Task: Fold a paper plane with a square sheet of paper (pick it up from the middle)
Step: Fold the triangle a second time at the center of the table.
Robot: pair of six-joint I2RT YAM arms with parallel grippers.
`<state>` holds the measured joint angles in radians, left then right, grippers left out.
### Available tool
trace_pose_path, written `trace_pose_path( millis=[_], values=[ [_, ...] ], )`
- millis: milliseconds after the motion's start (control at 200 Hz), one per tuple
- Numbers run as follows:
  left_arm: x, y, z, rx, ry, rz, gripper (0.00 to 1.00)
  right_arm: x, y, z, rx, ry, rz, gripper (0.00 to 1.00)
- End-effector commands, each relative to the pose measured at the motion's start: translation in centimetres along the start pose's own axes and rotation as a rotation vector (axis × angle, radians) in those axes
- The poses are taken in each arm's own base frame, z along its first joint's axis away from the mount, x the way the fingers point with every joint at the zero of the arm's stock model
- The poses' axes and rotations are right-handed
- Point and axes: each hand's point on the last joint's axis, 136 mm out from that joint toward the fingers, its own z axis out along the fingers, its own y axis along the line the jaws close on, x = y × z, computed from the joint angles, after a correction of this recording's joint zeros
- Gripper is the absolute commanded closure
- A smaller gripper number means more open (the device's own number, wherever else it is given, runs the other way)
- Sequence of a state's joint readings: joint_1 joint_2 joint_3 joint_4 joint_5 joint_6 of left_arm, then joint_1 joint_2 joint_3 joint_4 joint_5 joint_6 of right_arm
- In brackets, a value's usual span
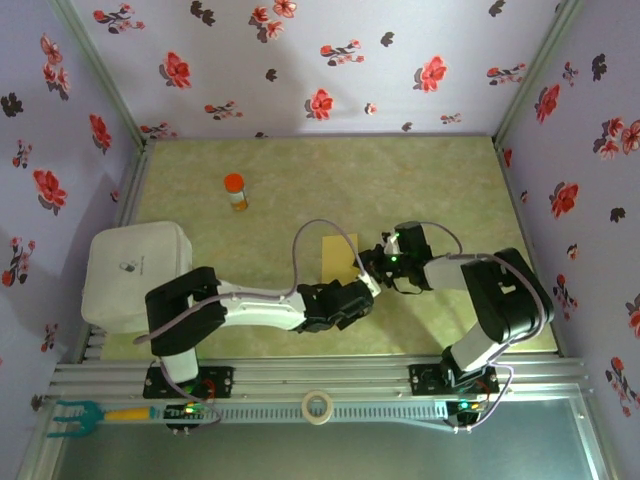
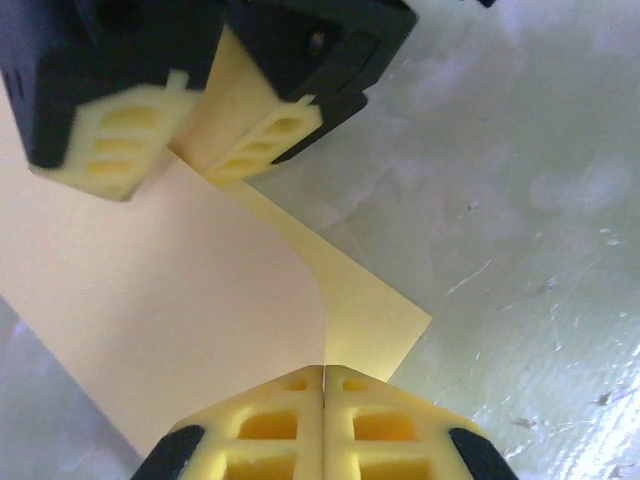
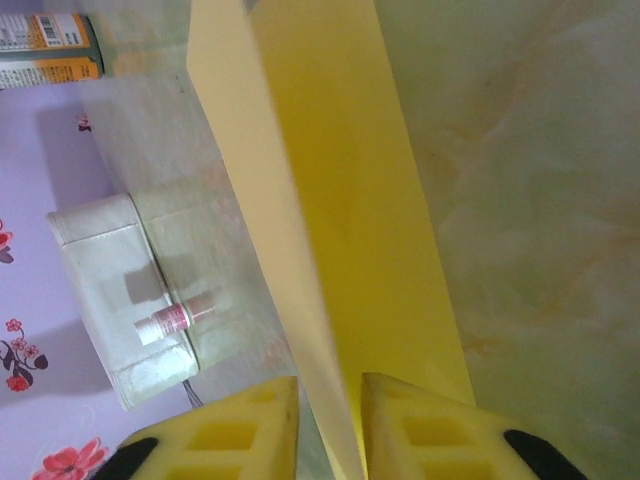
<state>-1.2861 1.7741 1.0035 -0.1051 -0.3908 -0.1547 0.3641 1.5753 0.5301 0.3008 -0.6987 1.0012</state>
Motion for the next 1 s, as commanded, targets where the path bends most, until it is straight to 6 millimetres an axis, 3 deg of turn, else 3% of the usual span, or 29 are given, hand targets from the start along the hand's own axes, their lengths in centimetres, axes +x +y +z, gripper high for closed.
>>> trace_pose_path(
  millis=[0,135,295,575,775,995],
  values=[
    [-2.2,0.2,-1.5,0.13,-0.072,-0.151,1.0,-0.4,-1.2,-1.9,0.073,-0.058,0.004,0.69],
    [-3.2,0.3,-2.1,0.279,-0.11,-0.28,1.0,-1.0,-2.6,-5.2,0.191,-0.153,0.003,0.62],
    [-3.4,1.0,-2.1,0.387,-0.133,-0.401,1.0,-0.6,-1.5,-7.6,0.171,-0.214,-0.022,0.62],
    [-3.0,2.1,-1.6,0.403,-0.148,-0.476,1.0,2.7,-0.3,-5.4,0.052,-0.076,-0.016,0.89],
    [-2.7,2.4,-1.3,0.396,-0.137,-0.49,1.0,4.2,0.8,-3.0,0.044,-0.003,-0.047,0.94],
    [-2.6,2.6,-1.1,0.391,-0.134,-0.488,0.96,3.6,1.2,-2.2,0.01,-0.022,-0.022,0.95]
  ],
)
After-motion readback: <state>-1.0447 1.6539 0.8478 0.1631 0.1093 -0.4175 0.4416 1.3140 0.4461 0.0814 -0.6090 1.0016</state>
